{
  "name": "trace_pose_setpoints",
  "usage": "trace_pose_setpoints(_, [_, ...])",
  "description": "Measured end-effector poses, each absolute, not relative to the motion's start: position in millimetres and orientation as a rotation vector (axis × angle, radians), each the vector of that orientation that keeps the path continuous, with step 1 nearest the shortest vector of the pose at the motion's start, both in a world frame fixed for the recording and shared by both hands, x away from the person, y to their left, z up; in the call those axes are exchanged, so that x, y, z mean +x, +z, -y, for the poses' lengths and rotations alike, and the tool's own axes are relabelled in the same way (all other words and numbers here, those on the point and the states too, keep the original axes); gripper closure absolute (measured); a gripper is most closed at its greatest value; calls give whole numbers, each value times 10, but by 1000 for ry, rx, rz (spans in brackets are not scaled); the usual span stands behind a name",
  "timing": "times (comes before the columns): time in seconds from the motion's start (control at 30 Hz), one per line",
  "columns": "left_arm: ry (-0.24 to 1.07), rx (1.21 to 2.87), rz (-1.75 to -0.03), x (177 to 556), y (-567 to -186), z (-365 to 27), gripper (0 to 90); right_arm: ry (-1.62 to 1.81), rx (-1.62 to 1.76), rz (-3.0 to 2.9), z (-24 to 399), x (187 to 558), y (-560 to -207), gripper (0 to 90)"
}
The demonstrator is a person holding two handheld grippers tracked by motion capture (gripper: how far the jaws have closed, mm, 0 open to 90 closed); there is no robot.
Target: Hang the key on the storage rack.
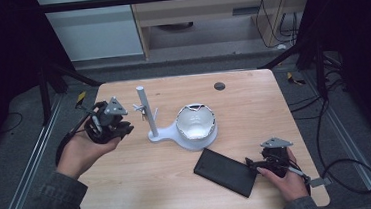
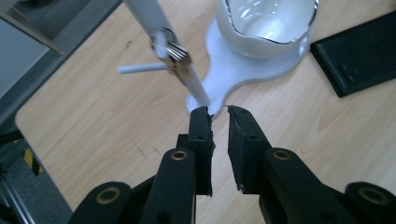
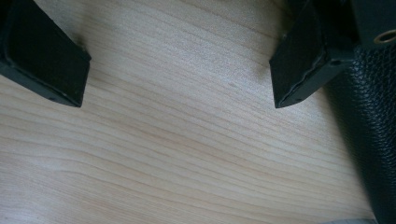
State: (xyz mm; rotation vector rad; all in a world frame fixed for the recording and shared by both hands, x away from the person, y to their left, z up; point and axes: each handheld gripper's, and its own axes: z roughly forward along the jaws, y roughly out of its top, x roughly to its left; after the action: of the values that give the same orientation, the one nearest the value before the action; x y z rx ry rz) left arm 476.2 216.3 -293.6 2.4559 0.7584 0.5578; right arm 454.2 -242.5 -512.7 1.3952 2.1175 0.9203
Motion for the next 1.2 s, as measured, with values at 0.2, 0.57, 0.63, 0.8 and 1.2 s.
trace_pose_setpoints(0.2, [509,2420,-690,4562,-3116,-2041,839,920,1395,-2117,2425,4543,-5127,48])
trace_pose_setpoints(0.57, [389,2392,-637,4401,-3704,-1804,896,905,1389,-2133,2452,4561,-5100,67])
trace_pose_setpoints(0.63, [378,2392,-636,4399,-3760,-1785,896,906,1387,-2121,2466,4566,-5081,63])
trace_pose_setpoints(0.8, [329,2388,-642,4408,-3989,-1717,897,934,1407,-2043,2550,4558,-5016,66])
trace_pose_setpoints(1.2, [253,2369,-643,4475,-4243,-1528,897,919,1414,-2050,2554,4563,-5021,66])
